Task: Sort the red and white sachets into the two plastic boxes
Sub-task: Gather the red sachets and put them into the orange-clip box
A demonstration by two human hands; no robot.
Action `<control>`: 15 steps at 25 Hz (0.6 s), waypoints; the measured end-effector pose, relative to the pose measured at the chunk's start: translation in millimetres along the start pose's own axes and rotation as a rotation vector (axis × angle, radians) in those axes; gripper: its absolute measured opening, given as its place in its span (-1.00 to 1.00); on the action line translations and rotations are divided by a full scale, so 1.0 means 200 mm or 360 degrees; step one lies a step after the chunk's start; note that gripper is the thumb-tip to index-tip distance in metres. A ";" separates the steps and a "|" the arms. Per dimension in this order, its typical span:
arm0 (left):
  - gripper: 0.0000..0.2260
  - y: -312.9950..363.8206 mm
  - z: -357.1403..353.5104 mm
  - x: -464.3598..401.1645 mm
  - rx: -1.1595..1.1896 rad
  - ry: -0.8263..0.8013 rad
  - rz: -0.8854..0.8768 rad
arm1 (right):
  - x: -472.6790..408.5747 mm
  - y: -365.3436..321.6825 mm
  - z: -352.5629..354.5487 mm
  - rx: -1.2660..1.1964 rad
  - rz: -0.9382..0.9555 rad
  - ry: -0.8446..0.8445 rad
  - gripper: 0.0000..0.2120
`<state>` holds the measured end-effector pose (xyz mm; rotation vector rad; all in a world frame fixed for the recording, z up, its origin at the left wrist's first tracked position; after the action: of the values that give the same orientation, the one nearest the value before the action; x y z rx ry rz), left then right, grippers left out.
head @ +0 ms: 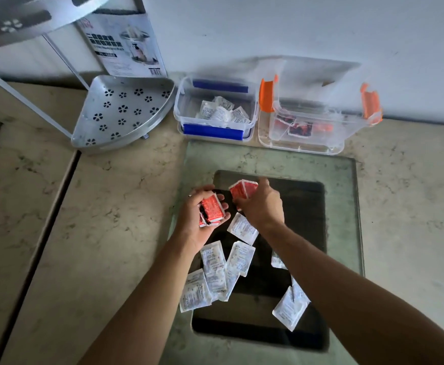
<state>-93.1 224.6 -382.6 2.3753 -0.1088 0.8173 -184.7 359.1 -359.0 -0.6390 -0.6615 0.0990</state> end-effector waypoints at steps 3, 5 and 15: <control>-0.85 0.02 0.01 0.01 -0.0010 0.0009 -0.0010 | 0.01 -0.05 -0.05 0.0114 0.0065 0.0034 -0.50; -0.83 0.03 0.02 0.02 -0.0022 -0.0004 0.0003 | 0.01 -0.06 -0.03 0.0130 0.0116 0.0019 -0.53; -0.30 0.03 -0.08 0.01 -0.0129 -0.0350 -0.0204 | 0.14 -0.18 -0.01 -0.0761 0.0439 -0.0381 -0.77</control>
<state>-100.6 229.4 -368.8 2.3607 -0.0764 0.4815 -165.7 337.8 -324.3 -1.1916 -0.8334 0.2820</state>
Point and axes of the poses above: each hand's wrist, its own x-axis away from the middle knuckle, its own z-axis out of the back of the hand, y = z × x, the point moved 4 cm from there along -x, towards the middle knuckle, and after that the axes turned 12 degrees about -y, right-handed, at the moved point
